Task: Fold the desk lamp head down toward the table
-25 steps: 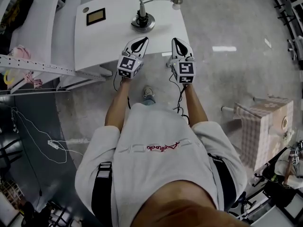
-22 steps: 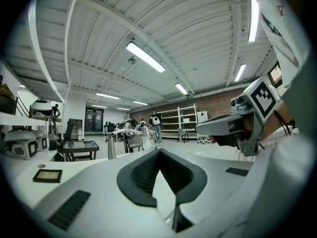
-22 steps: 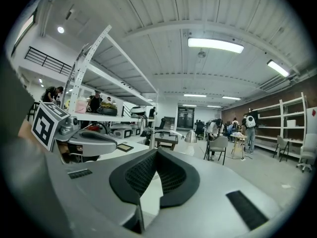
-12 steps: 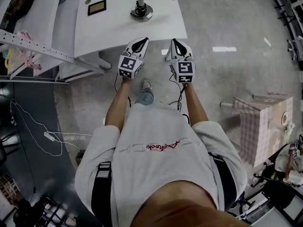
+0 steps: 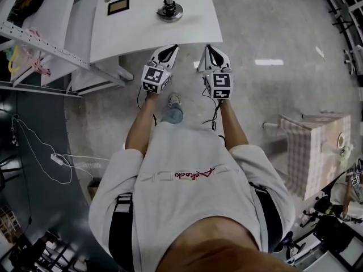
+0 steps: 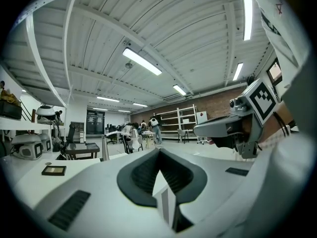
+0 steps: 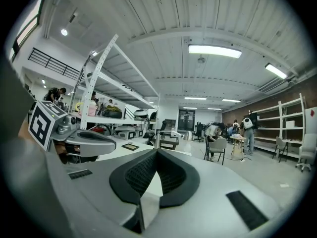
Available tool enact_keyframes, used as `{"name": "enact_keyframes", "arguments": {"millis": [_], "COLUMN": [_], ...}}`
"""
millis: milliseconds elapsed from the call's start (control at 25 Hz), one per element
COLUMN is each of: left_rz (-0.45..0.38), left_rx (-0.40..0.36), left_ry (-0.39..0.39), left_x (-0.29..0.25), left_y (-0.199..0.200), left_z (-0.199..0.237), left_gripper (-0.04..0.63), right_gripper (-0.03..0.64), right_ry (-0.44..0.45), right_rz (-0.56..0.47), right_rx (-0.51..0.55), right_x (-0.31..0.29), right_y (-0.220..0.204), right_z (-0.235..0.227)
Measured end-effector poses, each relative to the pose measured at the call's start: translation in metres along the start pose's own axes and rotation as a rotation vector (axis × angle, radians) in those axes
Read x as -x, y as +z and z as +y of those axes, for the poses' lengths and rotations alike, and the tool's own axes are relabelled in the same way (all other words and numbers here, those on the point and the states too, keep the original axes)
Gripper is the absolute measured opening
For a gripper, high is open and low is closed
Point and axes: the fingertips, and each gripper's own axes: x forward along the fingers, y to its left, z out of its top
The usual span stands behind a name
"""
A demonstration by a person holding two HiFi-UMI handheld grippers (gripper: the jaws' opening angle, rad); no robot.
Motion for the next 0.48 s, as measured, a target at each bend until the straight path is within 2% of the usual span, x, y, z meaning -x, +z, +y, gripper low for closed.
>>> {"name": "enact_keyframes", "arguments": {"millis": [480], "left_rz": [0.003], "left_rx": [-0.01], "left_ry": [0.004], "left_x": [0.001], "left_y": [0.002], "left_z": [-0.011], "left_gripper": [0.028], "right_gripper": [0.014], "right_ry": [-0.007], "right_rz": [-0.013], "right_rx": [0.001], "right_x": [0.012], "right_y": [-0.001], "right_z": [-0.006]}}
